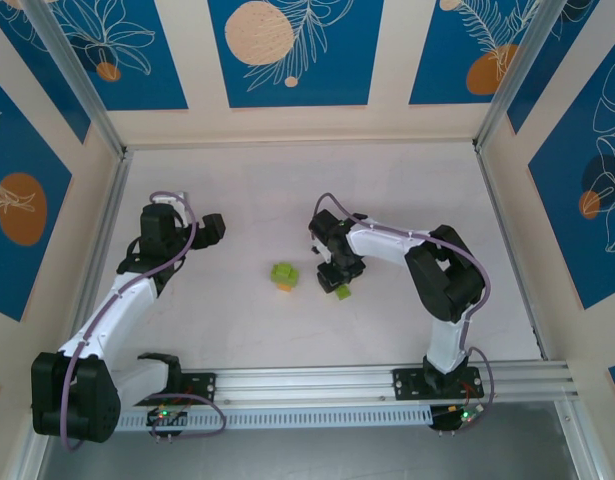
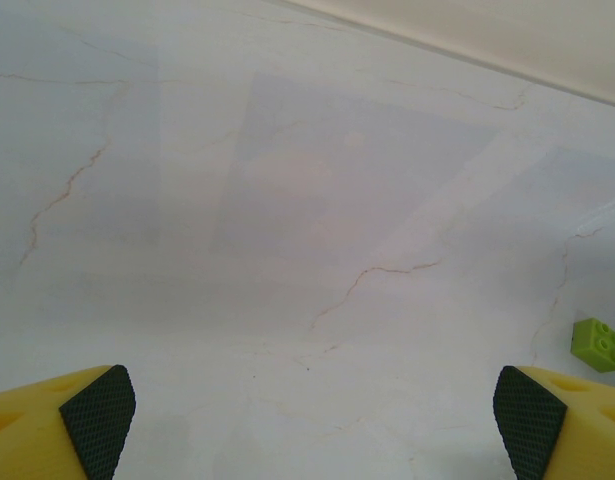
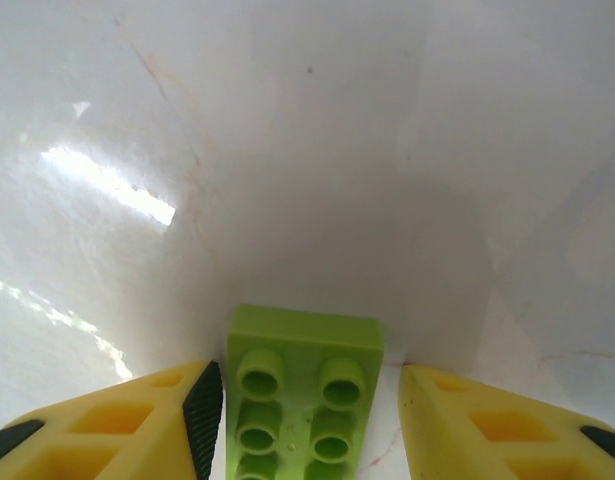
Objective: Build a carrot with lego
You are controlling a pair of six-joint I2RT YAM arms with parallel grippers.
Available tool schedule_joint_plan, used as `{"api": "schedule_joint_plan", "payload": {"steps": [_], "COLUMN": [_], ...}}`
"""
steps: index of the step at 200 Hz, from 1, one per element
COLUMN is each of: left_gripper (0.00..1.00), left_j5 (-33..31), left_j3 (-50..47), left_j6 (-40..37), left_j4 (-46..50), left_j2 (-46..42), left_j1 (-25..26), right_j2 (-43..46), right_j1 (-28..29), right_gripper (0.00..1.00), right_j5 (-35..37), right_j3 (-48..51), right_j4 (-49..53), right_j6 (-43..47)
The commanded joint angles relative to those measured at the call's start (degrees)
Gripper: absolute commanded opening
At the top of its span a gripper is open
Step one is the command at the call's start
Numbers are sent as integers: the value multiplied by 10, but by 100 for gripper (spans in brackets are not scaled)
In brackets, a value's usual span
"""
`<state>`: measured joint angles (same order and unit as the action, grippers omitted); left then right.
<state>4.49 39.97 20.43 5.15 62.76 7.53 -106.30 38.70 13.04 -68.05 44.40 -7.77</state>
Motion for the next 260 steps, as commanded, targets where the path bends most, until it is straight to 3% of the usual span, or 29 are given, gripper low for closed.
{"api": "schedule_joint_plan", "payload": {"steps": [1,57,124,175,260], "left_gripper": [95,95,95,95,92], "left_j5": [8,6,7,37,37], "left_j3": [10,10,0,-43,-147], "left_j6": [-12,-13,-10,-2,-43], "left_j4": [-2,1,-4,-27,-34], "left_j2": [-3,-5,-7,-31,-186], "left_j1": [5,5,13,19,115], "right_j2": [21,19,14,15,33], "right_j1": [-5,-4,-2,2,-6], "right_gripper": [52,50,42,38,37], "right_j5": [-27,-35,-36,-27,-44], "right_j3": [13,12,11,9,-94], "right_j4": [15,12,18,25,117], "right_j6": [17,19,17,9,36]}}
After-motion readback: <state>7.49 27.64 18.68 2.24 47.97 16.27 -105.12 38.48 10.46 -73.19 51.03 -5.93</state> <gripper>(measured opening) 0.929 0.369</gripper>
